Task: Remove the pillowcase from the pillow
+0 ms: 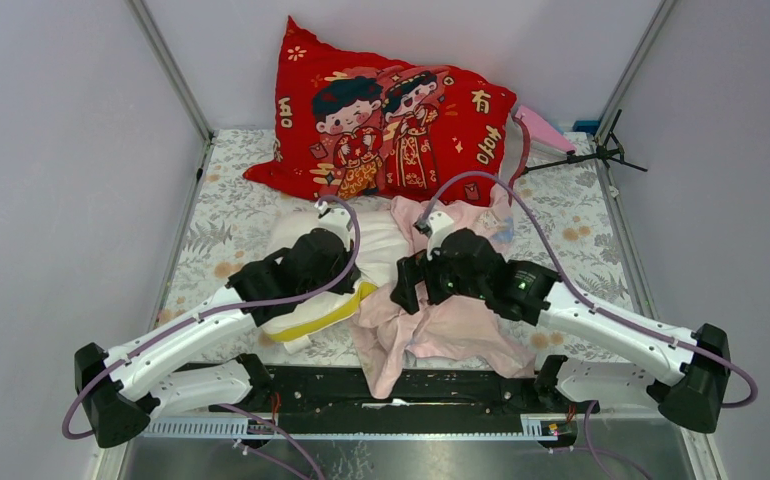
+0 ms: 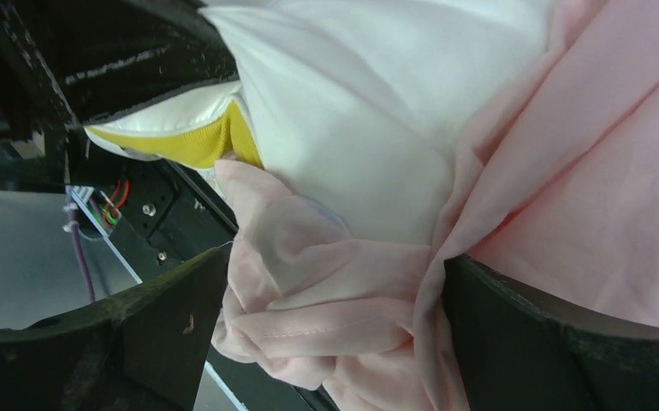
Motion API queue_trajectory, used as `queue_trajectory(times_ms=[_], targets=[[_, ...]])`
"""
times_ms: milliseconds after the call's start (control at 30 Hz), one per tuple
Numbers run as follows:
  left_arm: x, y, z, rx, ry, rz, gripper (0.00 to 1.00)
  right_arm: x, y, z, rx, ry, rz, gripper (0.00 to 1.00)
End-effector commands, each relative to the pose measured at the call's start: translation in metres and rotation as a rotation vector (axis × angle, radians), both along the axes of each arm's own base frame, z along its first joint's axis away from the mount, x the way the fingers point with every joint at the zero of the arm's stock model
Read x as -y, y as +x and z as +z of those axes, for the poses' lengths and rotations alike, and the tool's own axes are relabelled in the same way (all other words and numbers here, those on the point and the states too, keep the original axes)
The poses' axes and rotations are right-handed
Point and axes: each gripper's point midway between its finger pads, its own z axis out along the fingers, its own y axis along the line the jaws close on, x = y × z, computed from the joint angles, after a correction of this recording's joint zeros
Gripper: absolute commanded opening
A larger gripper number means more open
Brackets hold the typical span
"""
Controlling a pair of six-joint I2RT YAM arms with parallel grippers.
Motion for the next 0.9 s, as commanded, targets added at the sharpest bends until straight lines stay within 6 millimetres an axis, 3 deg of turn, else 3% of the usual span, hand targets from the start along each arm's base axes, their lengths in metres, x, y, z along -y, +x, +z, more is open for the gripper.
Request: queue_trajectory(times_ms=[0, 133, 333, 500, 633, 733, 867], targets=[[0.018, 0.02, 0.049, 0.137, -0.183, 0.036, 0.0, -0.012, -0.004, 0.002, 0.057, -0.03, 0.039, 1.0], [-0.001, 0.029, 0.054, 0.17, -0.165, 0.14, 0.0, 0.002, 0.002, -0.008, 0.078, -0.139, -0.008, 0.95], [-0.066, 0.038, 0.067, 0.23, -0.153, 0.411, 0.0, 0.066, 0.031, -0.03, 0.163, -0.391, -0.277, 0.91], [-0.111, 0.03, 0.093, 0.322, -0.227, 0.571, 0.0, 0.117, 0.052, -0.028, 0.247, -0.504, -0.565, 0.86], [-0.152, 0.013, 0.11, 0.399, -0.309, 0.714, 0.0, 0.149, 0.066, -0.028, 0.198, -0.438, -0.734, 0.84], [-0.166, 0.004, 0.113, 0.435, -0.367, 0.743, 0.0, 0.162, 0.074, -0.024, 0.161, -0.332, -0.793, 0.84], [-0.154, 0.005, 0.104, 0.421, -0.369, 0.678, 0.0, 0.171, 0.076, -0.002, 0.207, -0.246, -0.849, 0.86]])
